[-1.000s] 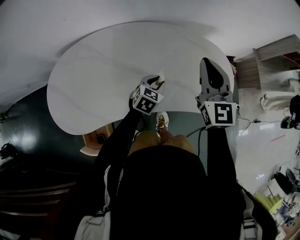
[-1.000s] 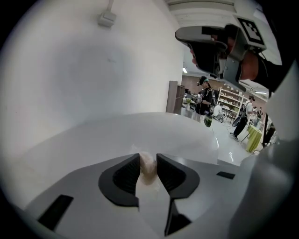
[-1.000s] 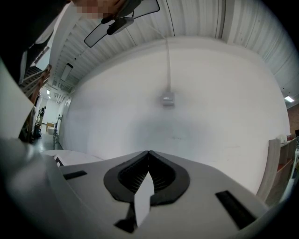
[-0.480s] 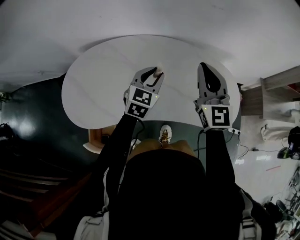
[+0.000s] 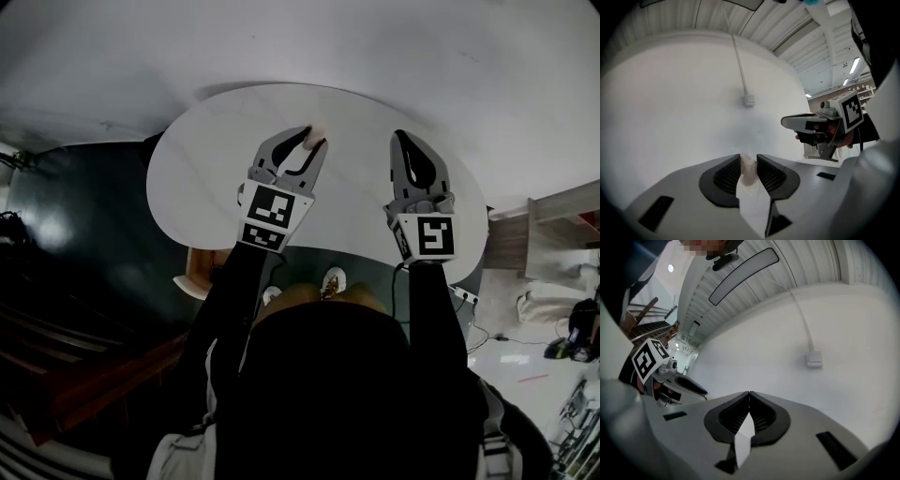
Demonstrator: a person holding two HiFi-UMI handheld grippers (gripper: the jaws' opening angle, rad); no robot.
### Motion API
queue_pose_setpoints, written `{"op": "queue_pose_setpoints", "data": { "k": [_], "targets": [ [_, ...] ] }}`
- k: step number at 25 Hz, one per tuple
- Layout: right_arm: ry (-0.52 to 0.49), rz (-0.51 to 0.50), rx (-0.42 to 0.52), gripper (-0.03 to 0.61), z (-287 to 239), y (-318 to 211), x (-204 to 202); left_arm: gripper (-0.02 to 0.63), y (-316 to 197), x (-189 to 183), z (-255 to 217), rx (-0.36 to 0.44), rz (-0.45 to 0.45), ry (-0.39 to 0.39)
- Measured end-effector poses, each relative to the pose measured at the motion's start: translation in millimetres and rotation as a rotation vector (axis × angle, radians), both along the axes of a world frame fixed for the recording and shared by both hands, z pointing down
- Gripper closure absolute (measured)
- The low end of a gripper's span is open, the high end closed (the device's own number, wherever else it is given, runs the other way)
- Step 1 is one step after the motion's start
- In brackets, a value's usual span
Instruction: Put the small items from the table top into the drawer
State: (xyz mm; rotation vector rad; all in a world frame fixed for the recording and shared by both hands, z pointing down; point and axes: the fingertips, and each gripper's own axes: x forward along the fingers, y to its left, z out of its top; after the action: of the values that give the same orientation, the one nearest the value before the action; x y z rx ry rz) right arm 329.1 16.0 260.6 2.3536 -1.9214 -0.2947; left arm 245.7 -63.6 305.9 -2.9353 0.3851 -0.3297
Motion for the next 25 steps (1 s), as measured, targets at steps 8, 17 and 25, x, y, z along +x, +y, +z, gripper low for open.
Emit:
{"op": "queue_pose_setpoints", "data": {
  "k": [8, 17, 25],
  "targets": [
    [-0.012, -0.114, -0.002, 0.552, 3, -36, -41, 0.494, -25, -54, -15, 0.017, -0.114, 0.039],
    [-0.042, -0.388, 0.004, 0.552, 5, -102, -143, 0.494, -65, -175, -29, 0.044, -0.387, 0.045],
    [-0.087, -0.628, -0.014, 0.552, 16, -146, -251, 0.494, -76, -278, -24, 0.049, -0.588, 0.010]
  ]
}}
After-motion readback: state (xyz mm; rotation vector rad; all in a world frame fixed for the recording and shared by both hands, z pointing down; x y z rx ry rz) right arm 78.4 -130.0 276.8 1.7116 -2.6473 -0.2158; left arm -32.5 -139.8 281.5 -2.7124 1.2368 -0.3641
